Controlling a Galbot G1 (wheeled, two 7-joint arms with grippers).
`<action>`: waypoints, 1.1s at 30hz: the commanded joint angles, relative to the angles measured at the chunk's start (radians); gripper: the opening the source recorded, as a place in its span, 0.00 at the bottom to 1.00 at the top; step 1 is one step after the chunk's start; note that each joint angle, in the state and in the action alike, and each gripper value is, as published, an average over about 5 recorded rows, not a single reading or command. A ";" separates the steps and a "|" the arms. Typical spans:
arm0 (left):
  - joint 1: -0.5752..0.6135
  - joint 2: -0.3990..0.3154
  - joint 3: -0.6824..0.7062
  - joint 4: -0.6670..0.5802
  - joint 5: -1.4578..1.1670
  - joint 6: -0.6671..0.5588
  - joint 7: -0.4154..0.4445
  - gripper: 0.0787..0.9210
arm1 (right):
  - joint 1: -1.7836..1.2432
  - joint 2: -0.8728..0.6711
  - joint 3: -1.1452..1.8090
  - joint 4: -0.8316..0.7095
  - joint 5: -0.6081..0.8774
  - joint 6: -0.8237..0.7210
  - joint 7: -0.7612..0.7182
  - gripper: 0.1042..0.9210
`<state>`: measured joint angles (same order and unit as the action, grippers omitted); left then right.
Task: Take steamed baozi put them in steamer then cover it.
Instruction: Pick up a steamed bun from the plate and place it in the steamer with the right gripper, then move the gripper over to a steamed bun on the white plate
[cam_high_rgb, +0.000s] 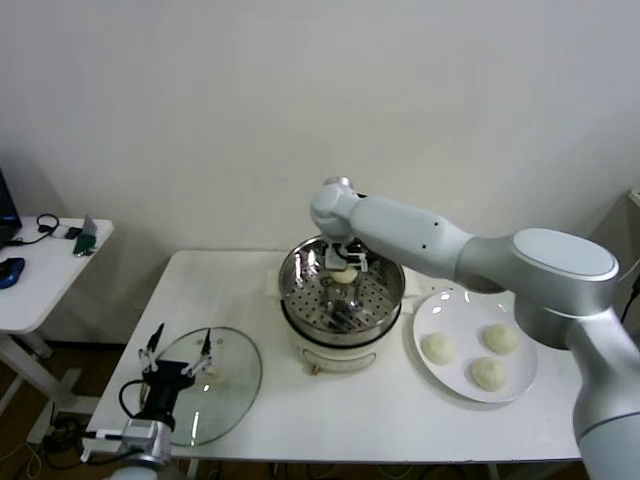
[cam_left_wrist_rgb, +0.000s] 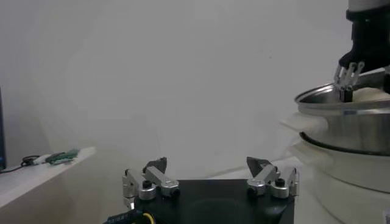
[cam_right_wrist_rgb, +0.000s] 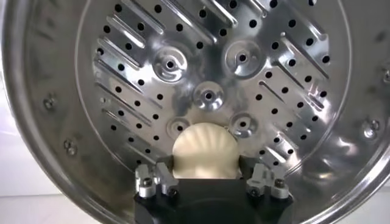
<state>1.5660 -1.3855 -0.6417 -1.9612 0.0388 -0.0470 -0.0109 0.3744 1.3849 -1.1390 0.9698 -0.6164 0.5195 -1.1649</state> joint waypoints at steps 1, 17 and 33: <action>0.001 -0.003 0.000 -0.006 0.003 0.003 -0.001 0.88 | 0.024 -0.020 0.021 0.037 -0.006 0.023 -0.035 0.87; 0.008 0.005 0.005 -0.032 0.001 0.011 -0.003 0.88 | 0.482 -0.443 -0.343 0.354 0.726 -0.404 0.137 0.88; 0.025 0.006 0.011 -0.043 -0.006 0.010 -0.004 0.88 | 0.324 -0.849 -0.476 0.490 0.989 -0.826 0.115 0.88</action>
<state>1.5889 -1.3805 -0.6317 -2.0014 0.0330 -0.0378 -0.0147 0.7705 0.7405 -1.5513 1.3899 0.2237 -0.1127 -1.0643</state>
